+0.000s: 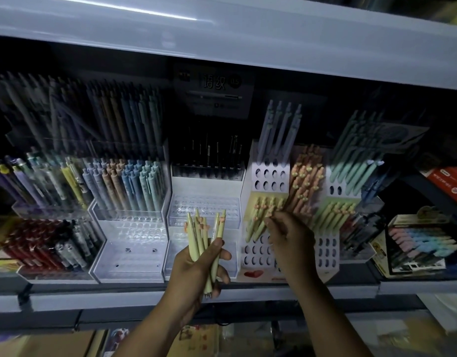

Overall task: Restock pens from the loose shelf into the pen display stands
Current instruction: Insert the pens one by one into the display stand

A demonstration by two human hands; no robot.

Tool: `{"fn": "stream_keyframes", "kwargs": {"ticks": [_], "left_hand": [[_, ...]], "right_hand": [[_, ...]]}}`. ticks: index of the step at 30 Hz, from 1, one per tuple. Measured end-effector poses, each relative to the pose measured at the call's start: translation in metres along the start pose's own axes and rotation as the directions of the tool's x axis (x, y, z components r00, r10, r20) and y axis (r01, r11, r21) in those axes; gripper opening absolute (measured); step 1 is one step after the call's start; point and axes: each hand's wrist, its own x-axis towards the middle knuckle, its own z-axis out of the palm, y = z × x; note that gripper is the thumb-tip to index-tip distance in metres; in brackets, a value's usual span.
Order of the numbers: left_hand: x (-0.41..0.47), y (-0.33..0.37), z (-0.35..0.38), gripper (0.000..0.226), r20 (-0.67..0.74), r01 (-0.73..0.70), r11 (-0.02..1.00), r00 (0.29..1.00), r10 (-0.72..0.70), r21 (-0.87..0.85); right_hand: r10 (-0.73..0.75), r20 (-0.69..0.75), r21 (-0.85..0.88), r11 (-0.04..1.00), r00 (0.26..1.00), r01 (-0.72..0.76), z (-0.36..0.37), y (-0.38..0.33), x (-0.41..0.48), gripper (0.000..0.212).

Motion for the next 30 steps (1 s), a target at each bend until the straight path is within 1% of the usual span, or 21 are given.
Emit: {"fn": "stream_keyframes", "kwargs": {"ticks": [3,5,9,14,16,19,20,21,22,24,26,28,30], "left_hand": [[-0.001,0.0,0.001,0.026,0.001,-0.026,1.0,1.0,0.026,-0.014],[-0.002,0.0,0.002,0.029,-0.008,-0.028,0.999,1.0,0.028,-0.019],[-0.005,0.0,0.002,0.033,-0.005,-0.025,1.0,1.0,0.025,0.0],[-0.009,0.0,0.003,0.026,0.008,-0.033,0.999,0.999,0.033,-0.004],[-0.01,-0.001,0.003,0.025,0.019,-0.032,0.999,0.999,0.032,0.016],[-0.011,-0.001,0.005,0.029,0.022,-0.027,0.999,0.999,0.026,0.039],[-0.012,-0.001,0.005,0.031,0.023,-0.025,0.999,0.999,0.024,0.04],[-0.013,-0.001,0.006,0.032,0.024,-0.024,0.999,0.999,0.023,0.039],[-0.013,-0.001,0.007,0.034,0.025,-0.025,0.999,0.999,0.024,0.038],[-0.014,-0.002,0.009,0.036,0.026,-0.026,0.999,0.999,0.025,0.04],[-0.015,-0.002,0.012,0.038,0.033,-0.027,0.998,0.999,0.025,0.05],[-0.016,-0.002,0.015,0.038,0.046,-0.028,0.997,0.999,0.025,0.073],[-0.018,-0.003,0.018,0.035,0.055,-0.028,0.994,0.998,0.022,0.104]], "right_hand": [[-0.01,0.071,-0.038,0.999,0.997,0.012,0.009,0.011,-0.001,0.01],[-0.008,0.097,-0.055,0.998,0.995,0.013,0.014,0.018,-0.001,0.012],[-0.039,0.088,-0.083,0.995,0.995,0.047,0.013,0.017,-0.002,0.012],[-0.034,0.109,-0.081,0.996,0.993,0.043,0.012,0.017,-0.002,0.014],[-0.008,0.087,-0.056,0.998,0.996,0.013,0.011,0.013,-0.004,0.011],[0.043,-0.036,0.016,0.999,0.998,-0.042,0.007,0.003,-0.016,0.006],[0.06,-0.058,0.038,0.998,0.997,-0.058,0.007,0.0,-0.021,0.006],[0.088,-0.039,0.072,0.994,0.995,-0.085,0.007,-0.005,-0.026,0.006],[0.133,0.02,0.137,0.981,0.991,-0.134,0.007,-0.009,-0.029,0.006],[0.203,0.211,0.32,0.91,0.956,-0.264,0.005,-0.022,-0.032,0.006],[0.189,0.351,0.448,0.826,0.917,-0.342,0.0,-0.034,-0.033,0.009],[0.148,0.409,0.5,0.789,0.9,-0.357,-0.004,-0.04,-0.032,0.01],[0.132,0.431,0.503,0.786,0.893,-0.359,-0.005,-0.04,-0.033,0.01]]}}
